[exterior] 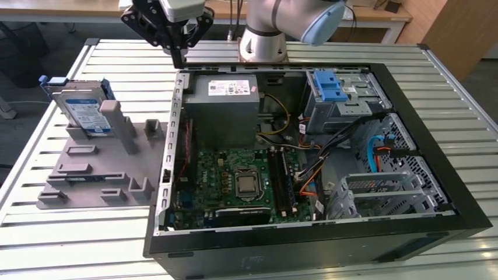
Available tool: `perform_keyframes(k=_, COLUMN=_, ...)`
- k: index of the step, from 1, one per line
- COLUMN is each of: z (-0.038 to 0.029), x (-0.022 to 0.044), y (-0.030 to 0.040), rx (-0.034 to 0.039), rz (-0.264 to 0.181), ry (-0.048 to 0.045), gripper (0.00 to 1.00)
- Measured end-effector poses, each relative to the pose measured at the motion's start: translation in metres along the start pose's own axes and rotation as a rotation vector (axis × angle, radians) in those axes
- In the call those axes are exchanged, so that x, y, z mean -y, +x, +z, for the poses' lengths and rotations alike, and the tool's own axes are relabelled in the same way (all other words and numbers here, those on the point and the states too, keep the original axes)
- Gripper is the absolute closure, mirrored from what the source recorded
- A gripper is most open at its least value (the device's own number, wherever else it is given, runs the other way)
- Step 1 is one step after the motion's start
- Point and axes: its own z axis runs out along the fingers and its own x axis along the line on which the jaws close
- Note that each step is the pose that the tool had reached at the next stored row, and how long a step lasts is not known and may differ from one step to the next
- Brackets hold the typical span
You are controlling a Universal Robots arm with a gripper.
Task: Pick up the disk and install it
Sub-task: 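Reach for the disk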
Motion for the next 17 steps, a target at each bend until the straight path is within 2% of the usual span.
perform_keyframes(k=17, z=0.0011, x=-0.0002, y=0.0105, rx=-0.0006, rz=0.000, ry=0.0000, gripper=0.89)
